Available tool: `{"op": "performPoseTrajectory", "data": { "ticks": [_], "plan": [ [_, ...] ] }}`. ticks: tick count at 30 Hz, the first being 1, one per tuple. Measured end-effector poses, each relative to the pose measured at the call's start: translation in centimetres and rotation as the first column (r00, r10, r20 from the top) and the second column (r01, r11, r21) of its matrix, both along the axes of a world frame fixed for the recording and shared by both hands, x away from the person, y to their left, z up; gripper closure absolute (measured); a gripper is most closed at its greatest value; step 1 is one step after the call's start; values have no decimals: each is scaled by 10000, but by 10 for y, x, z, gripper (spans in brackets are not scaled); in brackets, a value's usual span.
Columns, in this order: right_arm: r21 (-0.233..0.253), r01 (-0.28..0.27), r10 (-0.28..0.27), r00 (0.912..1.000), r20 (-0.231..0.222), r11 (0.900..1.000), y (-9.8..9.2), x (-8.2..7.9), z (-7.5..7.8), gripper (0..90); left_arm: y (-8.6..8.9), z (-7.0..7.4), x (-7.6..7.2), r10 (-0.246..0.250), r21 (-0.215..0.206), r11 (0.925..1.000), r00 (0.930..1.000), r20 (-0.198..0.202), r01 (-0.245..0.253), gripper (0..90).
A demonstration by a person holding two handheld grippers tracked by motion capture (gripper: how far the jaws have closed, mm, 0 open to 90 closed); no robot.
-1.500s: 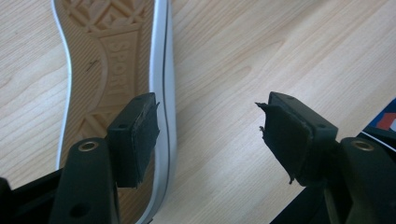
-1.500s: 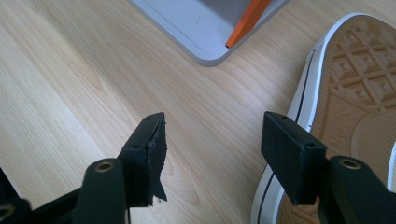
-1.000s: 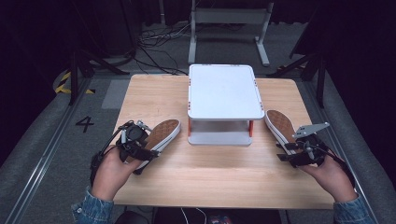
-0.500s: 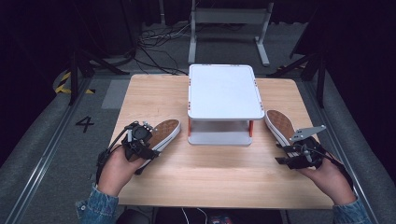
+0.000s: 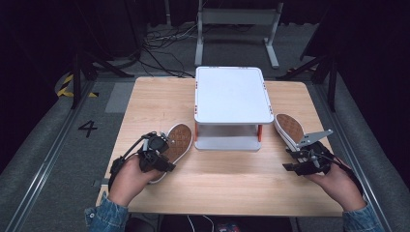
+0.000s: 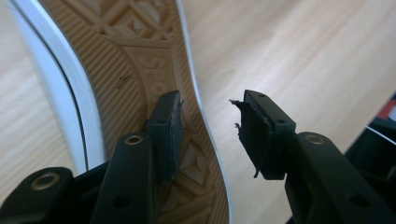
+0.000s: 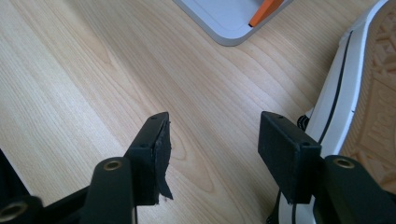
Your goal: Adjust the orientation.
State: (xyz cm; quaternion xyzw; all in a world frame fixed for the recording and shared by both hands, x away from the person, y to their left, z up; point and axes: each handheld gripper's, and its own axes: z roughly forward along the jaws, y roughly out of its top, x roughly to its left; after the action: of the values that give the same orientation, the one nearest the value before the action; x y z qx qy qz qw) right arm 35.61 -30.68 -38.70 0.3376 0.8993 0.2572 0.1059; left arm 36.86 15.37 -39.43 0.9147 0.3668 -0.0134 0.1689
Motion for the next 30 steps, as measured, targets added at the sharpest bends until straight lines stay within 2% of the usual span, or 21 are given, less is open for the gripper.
{"op": "performPoseTrajectory", "data": {
  "ticks": [2,3,5,6,7,8,9,10,11,12,14,16,18,22,23,27,28,30],
  "plan": [
    [-20,-42,42,10000,-12,10000,1,0,0,447,-12,1,-6,-384,337,9987,9992,137,379,572],
    [5,-40,40,10000,0,10000,1,0,0,446,-15,4,-8,-475,356,9983,9986,229,467,565],
    [46,-24,24,10000,7,10000,0,0,0,445,-16,15,-14,-478,296,9985,9962,729,457,549],
    [44,-13,13,10000,8,10000,-1,0,1,443,-14,23,-16,-341,241,9992,9934,1092,317,526],
    [44,7,-7,10000,10,10000,-1,0,1,441,-12,27,-18,-121,120,9999,9919,1264,107,493],
    [55,7,-7,10000,9,10000,-2,0,0,440,-5,34,-18,229,76,9997,9871,1587,-244,458],
    [30,5,-5,10000,0,10000,-2,0,0,438,-5,34,-18,229,76,9997,9871,1587,-244,411],
    [16,-8,8,10000,11,10000,-1,0,0,438,7,37,-15,896,-5,9958,9787,1847,-911,361],
    [16,-8,8,10000,11,10000,-1,0,0,438,7,37,-15,896,-5,9958,9787,1847,-911,338],
    [16,-8,8,10000,-5,10000,-1,0,0,438,16,36,-11,1309,69,9909,9735,1877,-1345,338],
    [-12,-33,34,10000,29,10000,0,0,0,439,30,31,-4,1914,82,9806,9660,1739,-1958,296],
    [-17,-18,18,10000,21,10000,0,-1,-1,437,38,25,3,2247,-161,9743,9636,1447,-2247,266],
    [-76,0,0,10000,-5,10000,0,-2,-2,435,40,18,11,2191,-390,9756,9698,1067,-2161,251],
    [-80,98,-98,9999,-58,9999,-4,-5,-4,437,31,6,22,1990,14,9799,9776,683,-1995,239],
    [-53,152,-152,9999,-39,9999,-5,-6,-4,439,29,2,25,1987,130,9798,9784,578,-1997,239],
    [-101,235,-235,9997,-47,9997,-9,-10,-4,442,23,-14,35,1905,169,9816,9816,-124,-1903,237],
    [-67,264,-264,9996,-75,9996,-9,-11,-5,442,21,-18,37,1858,145,9826,9818,-389,-1853,231],
    [-76,288,-289,9995,-112,9996,-10,-12,-6,440,20,-21,39,1674,99,9859,9841,-601,-1671,228]
  ]
}}
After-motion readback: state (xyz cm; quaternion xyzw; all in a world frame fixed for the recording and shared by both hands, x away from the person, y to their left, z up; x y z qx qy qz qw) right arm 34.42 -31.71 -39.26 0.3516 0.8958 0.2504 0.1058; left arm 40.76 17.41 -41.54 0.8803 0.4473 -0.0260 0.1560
